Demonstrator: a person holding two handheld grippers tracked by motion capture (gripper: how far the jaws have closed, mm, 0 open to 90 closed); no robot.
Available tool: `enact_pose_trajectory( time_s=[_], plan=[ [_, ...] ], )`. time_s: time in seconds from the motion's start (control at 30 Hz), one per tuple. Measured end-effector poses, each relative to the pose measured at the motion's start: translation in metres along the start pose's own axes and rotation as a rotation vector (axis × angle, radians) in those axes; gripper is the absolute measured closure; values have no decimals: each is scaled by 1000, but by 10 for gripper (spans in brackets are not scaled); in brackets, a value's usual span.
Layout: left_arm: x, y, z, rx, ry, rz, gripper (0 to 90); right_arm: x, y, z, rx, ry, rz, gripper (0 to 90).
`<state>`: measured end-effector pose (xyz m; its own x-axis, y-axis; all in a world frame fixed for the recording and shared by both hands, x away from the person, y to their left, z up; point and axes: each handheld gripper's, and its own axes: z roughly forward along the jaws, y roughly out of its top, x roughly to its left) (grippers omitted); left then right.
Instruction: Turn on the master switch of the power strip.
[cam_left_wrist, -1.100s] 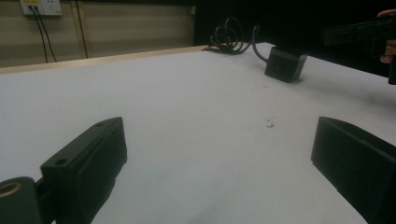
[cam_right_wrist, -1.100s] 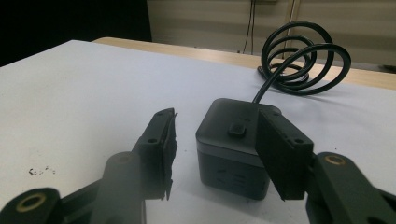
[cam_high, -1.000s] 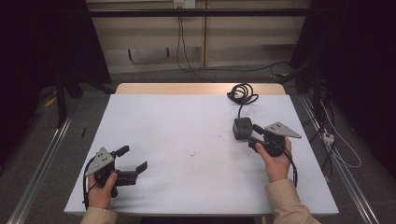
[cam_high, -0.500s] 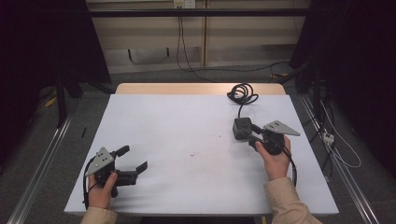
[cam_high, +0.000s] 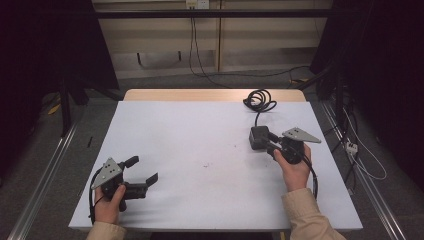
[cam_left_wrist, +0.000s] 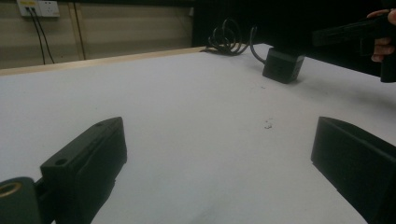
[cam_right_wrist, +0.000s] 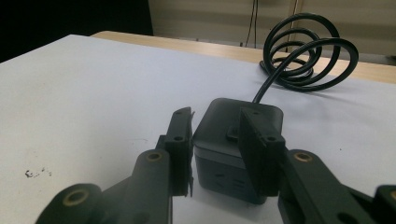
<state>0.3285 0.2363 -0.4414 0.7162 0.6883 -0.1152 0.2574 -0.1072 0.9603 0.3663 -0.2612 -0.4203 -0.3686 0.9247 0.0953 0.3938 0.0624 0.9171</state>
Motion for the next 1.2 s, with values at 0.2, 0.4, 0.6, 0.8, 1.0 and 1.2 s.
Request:
enact_pose_trajectory(
  time_s=[0.2, 0.4, 0.6, 0.8, 1.0, 1.2],
  plan=[
    [0, 0, 0, -5, 1, -2, 32, 0, 2, 1, 5, 4, -4, 682],
    [0, 0, 0, -5, 1, -4, 32, -2, 2, 3, 4, 7, 7, 706],
    [0, 0, 1, -4, 1, -3, 32, -3, 3, 4, 2, 8, 8, 724],
    [0, 0, 1, -5, 0, -4, 32, -3, 3, 6, 7, 8, 5, 738],
    [0, 0, 1, -1, -2, 0, 32, -4, 5, 7, 5, 9, 2, 760],
    [0, -1, 2, 3, -2, 0, 32, -5, 5, 7, 9, 11, 5, 790]
  ],
)
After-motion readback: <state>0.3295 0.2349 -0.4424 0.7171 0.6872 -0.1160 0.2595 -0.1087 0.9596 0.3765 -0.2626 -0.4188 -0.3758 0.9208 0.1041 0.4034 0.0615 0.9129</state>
